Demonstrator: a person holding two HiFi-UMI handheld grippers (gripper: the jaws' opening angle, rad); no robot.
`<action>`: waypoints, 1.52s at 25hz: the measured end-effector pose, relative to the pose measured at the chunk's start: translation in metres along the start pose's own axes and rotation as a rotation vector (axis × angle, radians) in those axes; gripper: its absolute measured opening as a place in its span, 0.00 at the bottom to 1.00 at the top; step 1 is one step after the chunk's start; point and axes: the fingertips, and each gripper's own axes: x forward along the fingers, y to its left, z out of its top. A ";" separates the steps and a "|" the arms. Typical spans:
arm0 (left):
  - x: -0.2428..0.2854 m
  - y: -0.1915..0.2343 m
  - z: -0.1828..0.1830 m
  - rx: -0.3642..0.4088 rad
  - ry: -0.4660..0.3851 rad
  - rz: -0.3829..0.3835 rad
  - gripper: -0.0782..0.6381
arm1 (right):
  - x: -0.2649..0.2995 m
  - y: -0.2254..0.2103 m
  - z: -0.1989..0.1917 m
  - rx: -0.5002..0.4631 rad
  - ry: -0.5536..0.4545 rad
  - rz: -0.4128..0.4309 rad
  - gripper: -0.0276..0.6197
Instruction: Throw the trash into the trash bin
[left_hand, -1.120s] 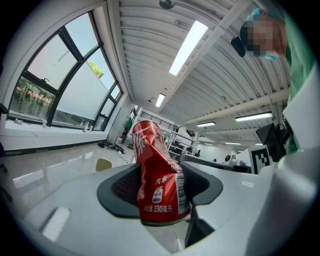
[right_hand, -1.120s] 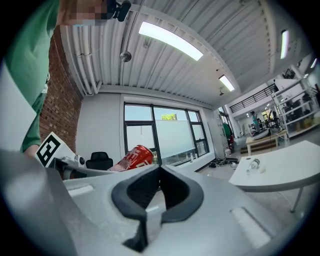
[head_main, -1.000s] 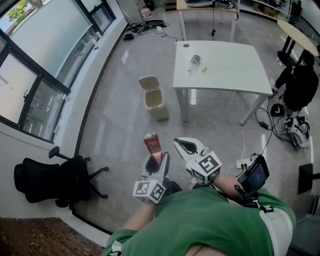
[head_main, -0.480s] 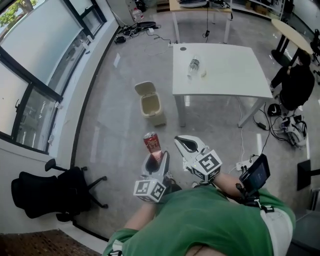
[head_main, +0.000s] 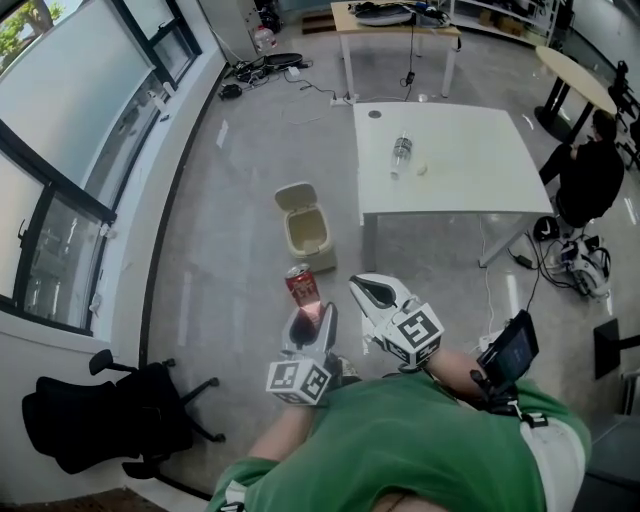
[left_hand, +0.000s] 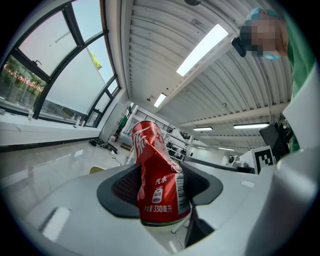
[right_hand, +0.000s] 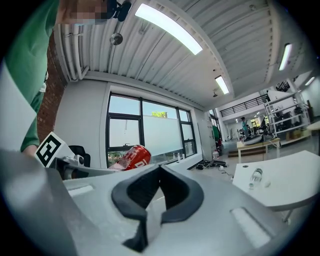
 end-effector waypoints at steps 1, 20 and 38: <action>0.003 0.008 0.003 0.002 0.001 -0.006 0.45 | 0.009 0.001 0.000 0.000 0.001 -0.004 0.05; 0.038 0.104 0.017 -0.030 0.080 -0.078 0.45 | 0.106 -0.002 -0.012 0.027 0.038 -0.108 0.05; 0.145 0.169 0.036 0.010 0.102 0.021 0.45 | 0.215 -0.093 -0.011 0.063 0.039 -0.014 0.05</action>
